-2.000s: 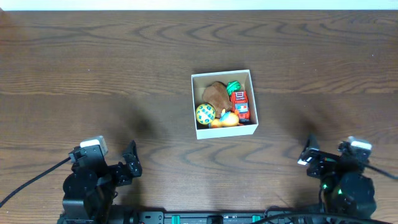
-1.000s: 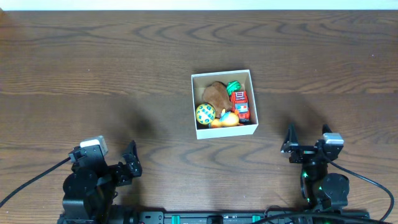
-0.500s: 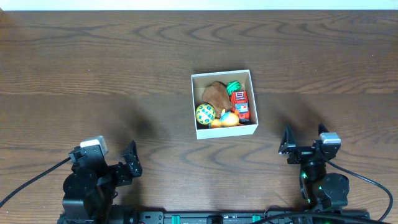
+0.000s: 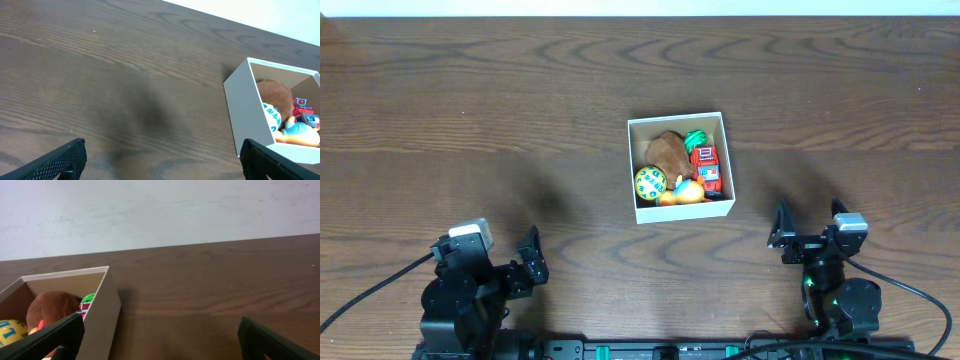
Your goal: Pack container
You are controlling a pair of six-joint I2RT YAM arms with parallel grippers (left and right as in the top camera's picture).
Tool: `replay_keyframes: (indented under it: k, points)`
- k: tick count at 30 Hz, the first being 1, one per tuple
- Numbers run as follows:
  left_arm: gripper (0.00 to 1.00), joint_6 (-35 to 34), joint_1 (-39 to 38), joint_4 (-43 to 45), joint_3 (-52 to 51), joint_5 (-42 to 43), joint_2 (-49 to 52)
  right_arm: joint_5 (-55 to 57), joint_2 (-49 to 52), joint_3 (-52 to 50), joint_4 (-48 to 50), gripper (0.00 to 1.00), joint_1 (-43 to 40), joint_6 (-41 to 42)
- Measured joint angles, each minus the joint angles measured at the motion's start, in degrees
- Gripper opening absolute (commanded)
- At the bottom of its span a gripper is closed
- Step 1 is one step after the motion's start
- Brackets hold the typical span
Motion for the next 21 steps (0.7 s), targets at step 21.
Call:
replay_keyframes:
  k: [21]
  points:
    - [0.98,9.2,2.5,15.0,-19.0,-1.7,-12.1,-0.3,0.0,0.0,0.0,0.99,0.0,0.0]
